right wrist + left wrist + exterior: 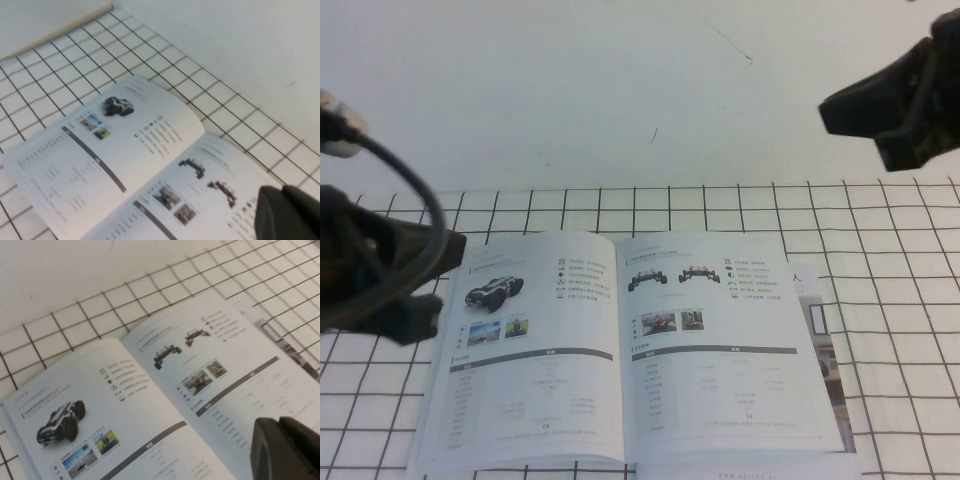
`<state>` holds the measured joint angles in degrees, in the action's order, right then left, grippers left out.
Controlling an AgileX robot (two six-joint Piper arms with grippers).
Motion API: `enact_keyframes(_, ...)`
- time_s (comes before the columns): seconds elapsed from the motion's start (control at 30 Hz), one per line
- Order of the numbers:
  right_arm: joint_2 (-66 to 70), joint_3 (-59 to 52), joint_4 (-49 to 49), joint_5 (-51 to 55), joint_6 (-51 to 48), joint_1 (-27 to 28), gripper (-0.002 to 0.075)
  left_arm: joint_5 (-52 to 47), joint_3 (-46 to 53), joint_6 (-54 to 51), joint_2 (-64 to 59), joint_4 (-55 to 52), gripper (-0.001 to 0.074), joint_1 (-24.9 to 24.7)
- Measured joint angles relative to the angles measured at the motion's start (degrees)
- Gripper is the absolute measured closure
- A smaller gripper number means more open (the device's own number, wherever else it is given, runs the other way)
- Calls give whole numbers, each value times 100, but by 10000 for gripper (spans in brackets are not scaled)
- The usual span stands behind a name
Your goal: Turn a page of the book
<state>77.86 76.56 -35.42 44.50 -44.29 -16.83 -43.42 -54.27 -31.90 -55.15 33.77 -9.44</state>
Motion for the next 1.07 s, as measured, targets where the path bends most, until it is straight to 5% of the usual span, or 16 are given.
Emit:
enact_keyframes(0.23, -1283, -550, 1296, 237, 1210, 0, 725, -768, 2, 380, 1723, -45, 739, 0)
enact_keyframes(0.7, -5015, -3599, 1405, -655, 1597, 0, 725, -1913, 170, 2104, 4560, -1030, 739, 0)
enact_keyframes(1.07, -5781, -5685, 1517, -2134, 1597, 0, 725, 240, 2883, 2360, 5149, -1656, 739, 0)
